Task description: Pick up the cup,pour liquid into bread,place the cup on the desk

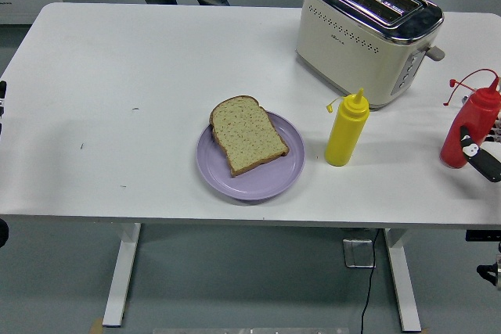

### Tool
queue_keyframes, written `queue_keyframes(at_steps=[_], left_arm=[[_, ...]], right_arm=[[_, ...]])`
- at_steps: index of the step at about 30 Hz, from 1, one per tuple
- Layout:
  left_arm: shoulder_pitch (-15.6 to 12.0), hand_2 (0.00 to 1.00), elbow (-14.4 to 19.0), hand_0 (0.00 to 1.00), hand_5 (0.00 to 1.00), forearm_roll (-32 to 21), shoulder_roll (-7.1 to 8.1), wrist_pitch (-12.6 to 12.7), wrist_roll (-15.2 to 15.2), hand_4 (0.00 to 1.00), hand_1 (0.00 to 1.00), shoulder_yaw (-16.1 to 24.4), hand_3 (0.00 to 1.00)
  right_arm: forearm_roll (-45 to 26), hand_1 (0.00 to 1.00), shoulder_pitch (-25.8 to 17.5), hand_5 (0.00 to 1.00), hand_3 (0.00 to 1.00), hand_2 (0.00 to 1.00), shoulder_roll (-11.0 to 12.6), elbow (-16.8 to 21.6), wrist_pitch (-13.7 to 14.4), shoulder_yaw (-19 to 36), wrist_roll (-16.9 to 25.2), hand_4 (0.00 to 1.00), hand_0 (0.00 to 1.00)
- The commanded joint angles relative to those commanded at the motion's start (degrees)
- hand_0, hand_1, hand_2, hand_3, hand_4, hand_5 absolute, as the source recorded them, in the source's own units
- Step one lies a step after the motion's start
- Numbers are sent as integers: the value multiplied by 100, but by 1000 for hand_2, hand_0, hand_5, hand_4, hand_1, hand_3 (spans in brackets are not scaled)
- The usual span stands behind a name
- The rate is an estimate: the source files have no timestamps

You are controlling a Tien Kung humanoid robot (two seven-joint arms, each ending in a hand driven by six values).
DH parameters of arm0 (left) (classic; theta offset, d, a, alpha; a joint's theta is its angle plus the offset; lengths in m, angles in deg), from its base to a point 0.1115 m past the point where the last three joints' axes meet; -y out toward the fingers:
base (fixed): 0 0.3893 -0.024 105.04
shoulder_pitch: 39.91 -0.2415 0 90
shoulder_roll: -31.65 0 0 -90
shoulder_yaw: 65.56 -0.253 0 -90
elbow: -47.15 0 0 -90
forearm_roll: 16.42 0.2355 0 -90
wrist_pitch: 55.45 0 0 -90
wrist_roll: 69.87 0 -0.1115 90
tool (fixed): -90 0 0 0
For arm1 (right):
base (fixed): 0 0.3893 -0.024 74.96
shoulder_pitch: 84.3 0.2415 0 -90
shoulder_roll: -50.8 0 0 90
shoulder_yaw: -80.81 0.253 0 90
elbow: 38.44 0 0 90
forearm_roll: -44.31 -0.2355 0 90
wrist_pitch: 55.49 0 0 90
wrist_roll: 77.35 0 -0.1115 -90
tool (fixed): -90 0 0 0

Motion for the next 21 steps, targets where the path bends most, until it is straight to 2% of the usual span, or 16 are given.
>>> queue_keyframes(at_steps=[2, 7, 8, 13, 14, 19, 20, 21], left_arm=[[-2, 863, -1, 826, 998, -1, 2, 0, 0, 653, 818, -3, 819], [-5, 863, 1, 826, 998, -1, 7, 1, 0, 653, 818, -16, 819], [-6, 863, 1, 827, 998, -1, 8, 2, 0, 653, 818, -19, 819], [-11, 863, 0, 827, 998, -2, 11, 3, 0, 653, 818, -28, 819], [-12, 863, -1, 827, 998, -2, 11, 3, 1, 653, 819, -30, 819], [-7, 863, -1, 827, 998, 0, 18, 4, 1, 653, 819, -43, 819], [-6, 863, -1, 827, 998, 0, 19, 4, 1, 654, 818, -44, 820], [-6, 863, -1, 827, 998, 0, 19, 5, 1, 654, 818, -45, 820]], right_arm=[[7, 464, -22, 2, 551, 489, 6, -8, -1, 11, 5, 500, 486], [95, 464, -110, 2, 551, 489, 8, 12, -21, 39, -3, 500, 486], [130, 475, -145, 2, 561, 500, 2, 23, -30, 43, -8, 527, 512], [266, 475, -259, 2, 561, 500, -16, 58, -49, 54, -24, 527, 512], [290, 492, -275, 15, 594, 508, -16, 68, -48, 56, -26, 571, 533], [475, 492, -390, 15, 594, 508, -14, 157, -42, 90, -48, 571, 533], [507, 554, -403, 34, 669, 549, -13, 168, -54, 99, -59, 627, 605], [541, 554, -417, 34, 669, 549, -11, 178, -69, 109, -74, 627, 605]])
